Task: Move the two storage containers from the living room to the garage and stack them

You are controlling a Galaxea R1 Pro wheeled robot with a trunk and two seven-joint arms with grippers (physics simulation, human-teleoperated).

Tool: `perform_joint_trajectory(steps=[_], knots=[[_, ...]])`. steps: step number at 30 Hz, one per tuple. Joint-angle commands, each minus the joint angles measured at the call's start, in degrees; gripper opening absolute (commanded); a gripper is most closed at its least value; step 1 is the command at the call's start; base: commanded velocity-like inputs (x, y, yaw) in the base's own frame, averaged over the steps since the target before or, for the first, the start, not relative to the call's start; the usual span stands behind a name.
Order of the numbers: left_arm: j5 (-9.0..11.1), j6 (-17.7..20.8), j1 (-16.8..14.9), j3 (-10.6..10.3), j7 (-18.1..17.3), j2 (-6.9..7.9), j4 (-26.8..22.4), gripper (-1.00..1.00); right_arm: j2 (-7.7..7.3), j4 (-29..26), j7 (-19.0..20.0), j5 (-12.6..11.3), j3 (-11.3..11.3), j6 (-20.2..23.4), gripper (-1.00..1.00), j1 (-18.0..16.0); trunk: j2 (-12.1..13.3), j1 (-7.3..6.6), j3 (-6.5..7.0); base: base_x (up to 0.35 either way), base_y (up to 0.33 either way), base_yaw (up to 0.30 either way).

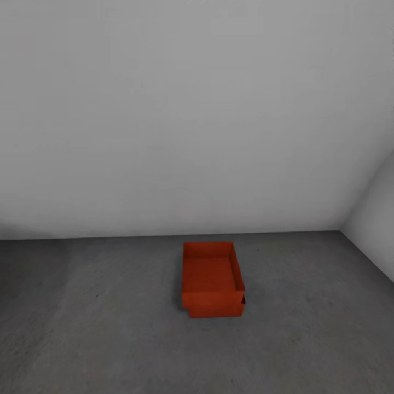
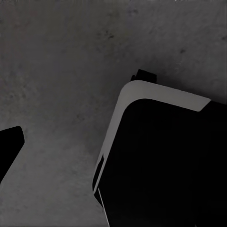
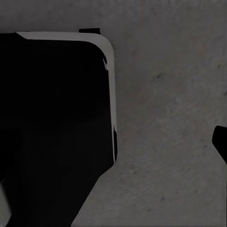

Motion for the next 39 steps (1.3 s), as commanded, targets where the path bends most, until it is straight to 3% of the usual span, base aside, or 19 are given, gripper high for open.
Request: perform_joint_trajectory(steps=[1,29,39], knots=[[0.2,-0.2,0.0,0.0,0.1,-0.02,0.0,1.00,0.05,0.2,0.0,-0.3,0.5,-0.3,1.00,-0.1,-0.1,0.01,0.03,0.000,0.000,0.000],[0.3,-0.2,0.0,0.0,0.1,0.01,0.0,1.00,0.11,0.2,0.0,0.4,0.5,-0.3,1.00,-0.1,-0.1,0.01,2.64,0.000,0.000,0.000],[0.3,-0.2,0.0,0.0,0.1,0.00,0.0,1.00,0.22,0.2,0.0,2.8,0.5,-1.5,1.00,-0.1,-0.1,0.01,3.57,0.000,0.000,0.000]])
